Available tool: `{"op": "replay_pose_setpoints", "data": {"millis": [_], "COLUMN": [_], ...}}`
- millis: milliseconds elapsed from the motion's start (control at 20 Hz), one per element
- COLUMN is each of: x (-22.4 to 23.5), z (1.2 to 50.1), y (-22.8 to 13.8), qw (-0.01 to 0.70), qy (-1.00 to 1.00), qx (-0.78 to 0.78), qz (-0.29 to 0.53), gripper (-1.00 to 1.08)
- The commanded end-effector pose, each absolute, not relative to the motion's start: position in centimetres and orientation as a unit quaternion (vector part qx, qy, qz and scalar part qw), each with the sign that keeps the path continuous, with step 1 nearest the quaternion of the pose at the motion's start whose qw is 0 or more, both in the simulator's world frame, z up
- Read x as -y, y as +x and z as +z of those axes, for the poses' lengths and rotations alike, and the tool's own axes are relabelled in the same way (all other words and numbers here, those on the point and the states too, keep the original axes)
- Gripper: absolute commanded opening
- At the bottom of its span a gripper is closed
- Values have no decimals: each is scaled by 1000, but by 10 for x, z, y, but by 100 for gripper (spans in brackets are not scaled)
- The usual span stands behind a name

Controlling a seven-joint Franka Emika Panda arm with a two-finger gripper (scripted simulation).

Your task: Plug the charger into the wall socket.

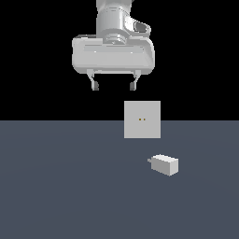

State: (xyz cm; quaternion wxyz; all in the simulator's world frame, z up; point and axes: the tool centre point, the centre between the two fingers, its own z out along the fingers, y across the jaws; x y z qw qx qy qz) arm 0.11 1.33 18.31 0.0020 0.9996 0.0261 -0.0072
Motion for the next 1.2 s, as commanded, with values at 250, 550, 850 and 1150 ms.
{"op": "replay_pose_setpoints", "data": {"millis": [250, 550, 850, 1150], "x": [-12, -6, 5, 19], "z": [181, 175, 163, 148], "y": [-1, -9, -21, -35], "qw": [1, -2, -8, -15], "qy": [1000, 999, 996, 991], "qx": [-31, -50, -83, -122], "qz": [-4, 9, 30, 56], "gripper": [100, 100, 100, 100]}}
